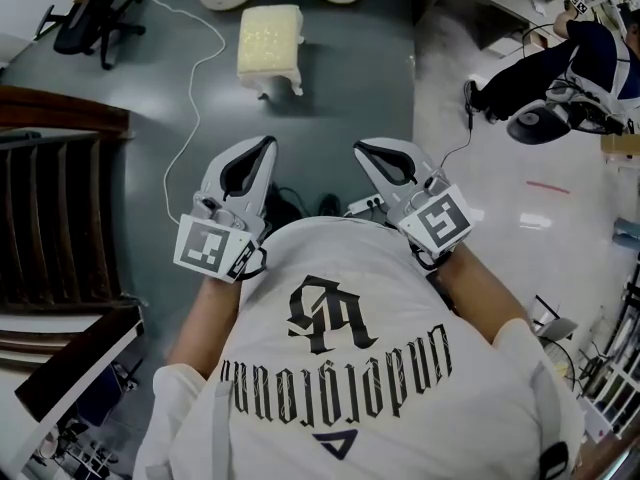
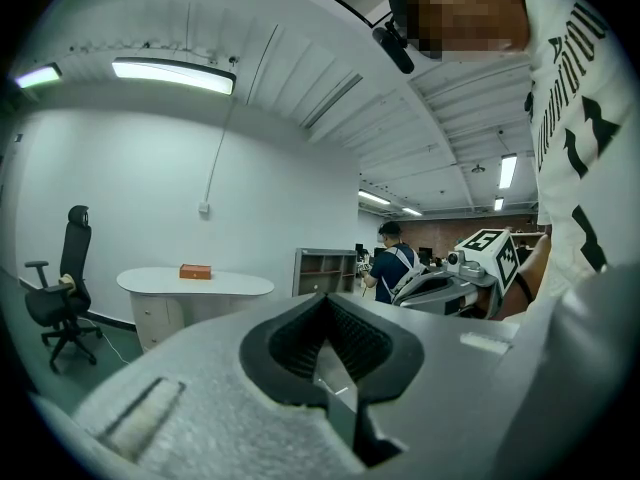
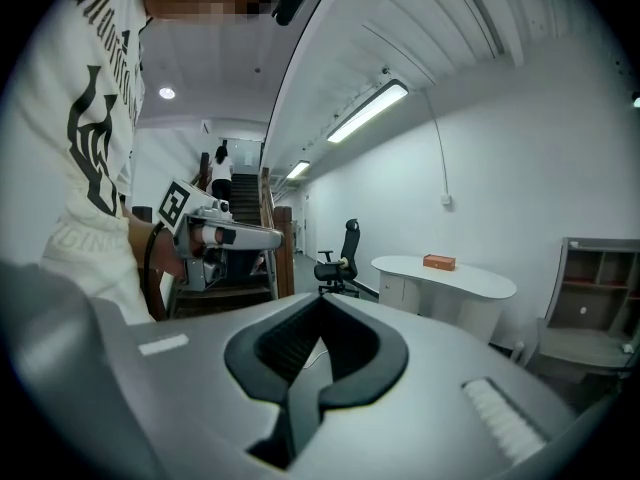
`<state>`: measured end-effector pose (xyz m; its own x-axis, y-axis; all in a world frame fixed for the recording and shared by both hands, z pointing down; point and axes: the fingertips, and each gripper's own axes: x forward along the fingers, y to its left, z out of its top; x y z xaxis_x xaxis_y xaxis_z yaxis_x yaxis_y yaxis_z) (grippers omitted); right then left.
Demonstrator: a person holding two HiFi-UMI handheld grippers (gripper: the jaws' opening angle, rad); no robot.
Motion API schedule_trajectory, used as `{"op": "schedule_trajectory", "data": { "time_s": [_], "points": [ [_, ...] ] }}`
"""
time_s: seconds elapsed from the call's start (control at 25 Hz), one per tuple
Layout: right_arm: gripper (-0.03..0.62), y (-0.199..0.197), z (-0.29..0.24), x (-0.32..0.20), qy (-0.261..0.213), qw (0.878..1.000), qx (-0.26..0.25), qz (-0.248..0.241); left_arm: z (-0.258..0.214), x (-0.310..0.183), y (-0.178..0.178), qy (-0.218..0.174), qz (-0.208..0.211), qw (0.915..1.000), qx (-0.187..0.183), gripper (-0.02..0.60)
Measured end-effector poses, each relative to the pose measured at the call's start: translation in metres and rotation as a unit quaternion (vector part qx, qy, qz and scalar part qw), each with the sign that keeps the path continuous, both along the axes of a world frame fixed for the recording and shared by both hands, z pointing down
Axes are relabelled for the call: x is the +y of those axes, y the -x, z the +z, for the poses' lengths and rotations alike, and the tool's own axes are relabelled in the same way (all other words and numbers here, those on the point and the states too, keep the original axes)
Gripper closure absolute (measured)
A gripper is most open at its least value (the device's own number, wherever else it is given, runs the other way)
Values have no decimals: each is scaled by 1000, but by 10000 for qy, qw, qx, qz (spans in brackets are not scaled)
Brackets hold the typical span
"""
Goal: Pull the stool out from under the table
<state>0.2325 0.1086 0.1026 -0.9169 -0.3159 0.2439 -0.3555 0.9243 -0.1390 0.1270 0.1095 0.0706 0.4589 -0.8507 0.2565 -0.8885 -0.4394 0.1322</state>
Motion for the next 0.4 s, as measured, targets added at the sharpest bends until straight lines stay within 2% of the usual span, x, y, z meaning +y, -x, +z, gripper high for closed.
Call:
{"op": "schedule_trajectory", "data": {
  "time_s": [0.4],
  "points": [
    [592,1,-1,3,-34,10000,-10,0,-2,2,-2,-46,39,10000,-20,574]
  ]
}}
